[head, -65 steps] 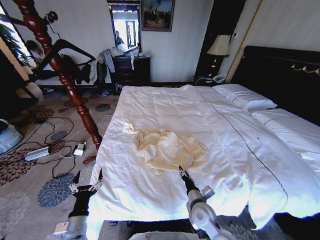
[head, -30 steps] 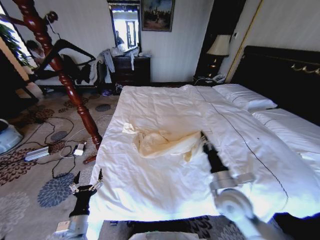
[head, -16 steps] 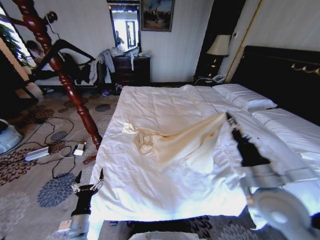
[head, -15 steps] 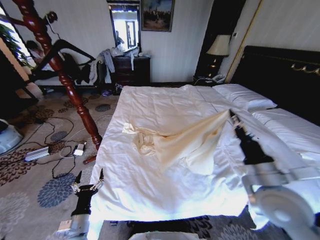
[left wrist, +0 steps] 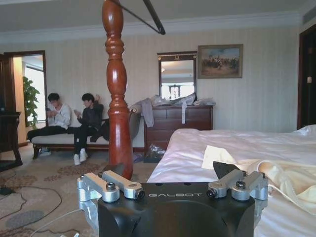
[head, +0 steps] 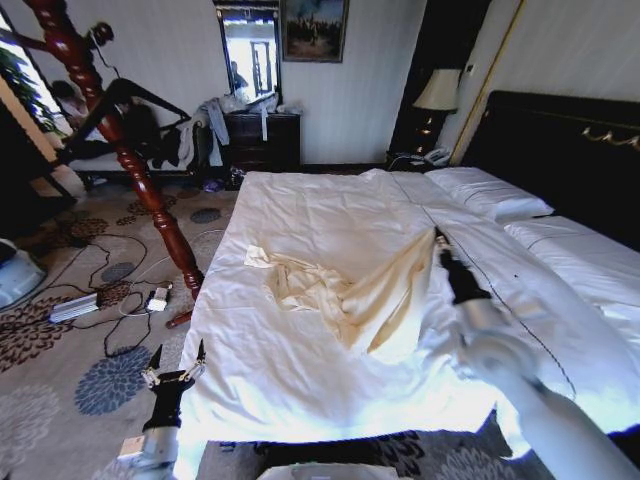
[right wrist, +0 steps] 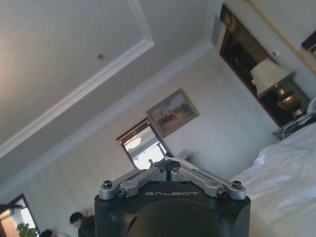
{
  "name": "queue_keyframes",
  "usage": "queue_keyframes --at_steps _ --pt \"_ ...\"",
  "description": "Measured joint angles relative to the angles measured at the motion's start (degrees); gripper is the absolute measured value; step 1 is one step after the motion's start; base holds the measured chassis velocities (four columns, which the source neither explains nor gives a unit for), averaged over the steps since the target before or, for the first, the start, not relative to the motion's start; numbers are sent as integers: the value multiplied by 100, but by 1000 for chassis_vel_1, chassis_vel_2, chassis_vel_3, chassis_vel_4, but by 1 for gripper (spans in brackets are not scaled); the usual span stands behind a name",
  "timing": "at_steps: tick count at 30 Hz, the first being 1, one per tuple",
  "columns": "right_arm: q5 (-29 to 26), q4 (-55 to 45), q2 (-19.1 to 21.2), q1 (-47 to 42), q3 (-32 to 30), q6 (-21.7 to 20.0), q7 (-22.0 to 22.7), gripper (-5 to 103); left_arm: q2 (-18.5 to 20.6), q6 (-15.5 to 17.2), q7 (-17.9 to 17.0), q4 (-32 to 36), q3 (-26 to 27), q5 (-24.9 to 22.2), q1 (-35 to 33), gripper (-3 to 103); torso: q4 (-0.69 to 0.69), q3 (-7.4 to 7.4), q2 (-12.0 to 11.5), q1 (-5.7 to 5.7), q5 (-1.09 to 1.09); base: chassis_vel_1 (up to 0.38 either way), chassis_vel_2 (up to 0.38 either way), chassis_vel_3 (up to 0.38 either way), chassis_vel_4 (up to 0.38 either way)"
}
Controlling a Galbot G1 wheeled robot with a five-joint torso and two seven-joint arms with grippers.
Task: Pick up the clothes from the bed and hang them on the clothes hanger.
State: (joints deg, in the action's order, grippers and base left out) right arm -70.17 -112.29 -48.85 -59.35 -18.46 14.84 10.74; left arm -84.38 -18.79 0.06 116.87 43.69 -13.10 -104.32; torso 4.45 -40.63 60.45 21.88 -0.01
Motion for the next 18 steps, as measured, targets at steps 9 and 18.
queue_keyframes --at_steps 9,18 --pt "739 1145 -1061 1638 2224 -13 218 0 0 40 -19 -84 85 -23 51 100 0 0 0 1 -1 0 0 0 0" --pt "1378 1549 -1535 1768 3564 -898 1161 8 31 40 -21 -102 133 -48 59 100 3 1 0 0 0 0 0 0 0"
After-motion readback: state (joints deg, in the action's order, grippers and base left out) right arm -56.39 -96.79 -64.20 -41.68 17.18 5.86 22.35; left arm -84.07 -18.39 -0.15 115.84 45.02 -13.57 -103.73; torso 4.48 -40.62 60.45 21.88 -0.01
